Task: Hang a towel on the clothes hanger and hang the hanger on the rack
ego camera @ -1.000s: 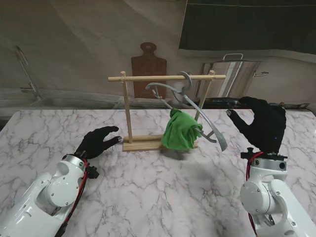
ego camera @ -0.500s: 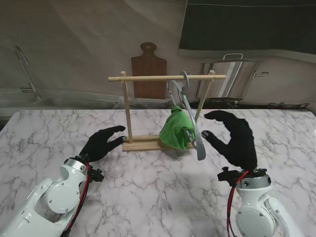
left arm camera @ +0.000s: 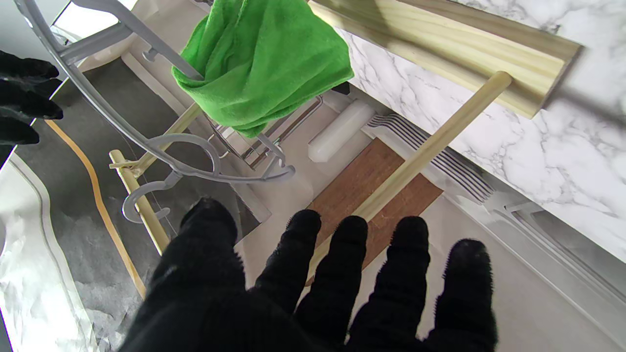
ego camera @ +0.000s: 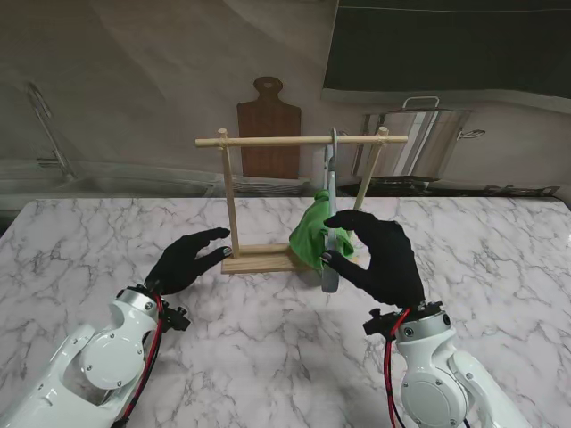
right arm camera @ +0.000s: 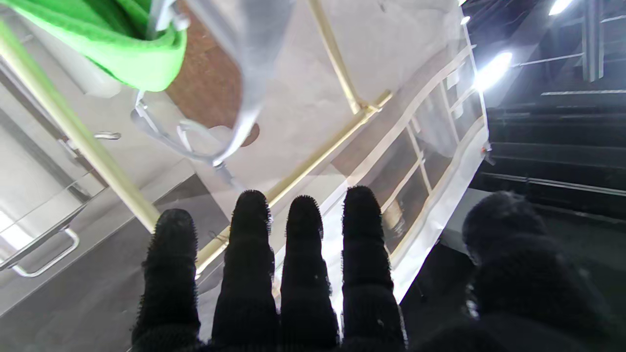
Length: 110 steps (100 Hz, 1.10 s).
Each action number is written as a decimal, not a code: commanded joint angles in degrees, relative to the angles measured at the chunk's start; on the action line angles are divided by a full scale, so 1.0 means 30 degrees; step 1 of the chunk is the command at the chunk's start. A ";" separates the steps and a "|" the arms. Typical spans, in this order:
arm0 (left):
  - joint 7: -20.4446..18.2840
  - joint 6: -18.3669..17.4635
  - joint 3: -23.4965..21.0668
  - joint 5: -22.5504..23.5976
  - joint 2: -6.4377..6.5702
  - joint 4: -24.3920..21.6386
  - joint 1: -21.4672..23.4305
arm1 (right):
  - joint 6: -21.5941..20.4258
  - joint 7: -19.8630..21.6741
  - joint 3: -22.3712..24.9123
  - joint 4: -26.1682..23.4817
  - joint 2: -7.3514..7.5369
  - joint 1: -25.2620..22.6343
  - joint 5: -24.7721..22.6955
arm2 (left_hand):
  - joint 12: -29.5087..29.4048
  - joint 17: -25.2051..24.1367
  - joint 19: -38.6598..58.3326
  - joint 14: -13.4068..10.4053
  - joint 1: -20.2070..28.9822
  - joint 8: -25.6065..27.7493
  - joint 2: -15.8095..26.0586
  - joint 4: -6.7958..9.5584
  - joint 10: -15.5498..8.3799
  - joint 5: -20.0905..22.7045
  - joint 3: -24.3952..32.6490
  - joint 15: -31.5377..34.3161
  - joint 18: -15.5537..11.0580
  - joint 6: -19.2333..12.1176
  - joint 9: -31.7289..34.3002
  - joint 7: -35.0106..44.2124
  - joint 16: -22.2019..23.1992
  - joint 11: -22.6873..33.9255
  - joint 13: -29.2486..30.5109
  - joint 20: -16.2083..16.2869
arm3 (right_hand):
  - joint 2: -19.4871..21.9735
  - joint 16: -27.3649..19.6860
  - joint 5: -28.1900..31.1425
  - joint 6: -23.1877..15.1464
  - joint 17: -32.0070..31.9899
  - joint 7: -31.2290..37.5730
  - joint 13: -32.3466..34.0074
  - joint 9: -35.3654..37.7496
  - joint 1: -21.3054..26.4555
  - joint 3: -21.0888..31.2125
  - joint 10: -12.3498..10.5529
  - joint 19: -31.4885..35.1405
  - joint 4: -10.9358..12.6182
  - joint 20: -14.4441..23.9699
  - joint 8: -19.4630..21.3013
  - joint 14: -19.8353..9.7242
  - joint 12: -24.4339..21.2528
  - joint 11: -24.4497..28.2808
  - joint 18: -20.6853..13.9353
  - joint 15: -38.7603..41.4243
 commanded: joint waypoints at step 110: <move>0.0260 0.1719 0.2078 -0.2392 -0.0573 0.4192 -0.2469 | 0.1942 0.2663 -0.1178 0.8676 -0.0450 0.3918 0.6066 | 0.0489 -0.0663 0.0264 -0.0546 0.0699 0.0256 0.1631 -0.0312 -0.0327 -0.0064 -0.0332 0.0026 -0.0702 0.0039 -0.0198 0.0083 0.0278 0.0146 -0.0408 -0.0716 | 0.1351 -0.0255 -0.1277 -0.0743 -0.0491 0.0843 -0.0620 -0.0598 -0.1456 0.0637 -0.1116 -0.1005 0.0113 0.0493 -0.0494 -0.1121 0.0129 0.0453 -0.1250 -0.0326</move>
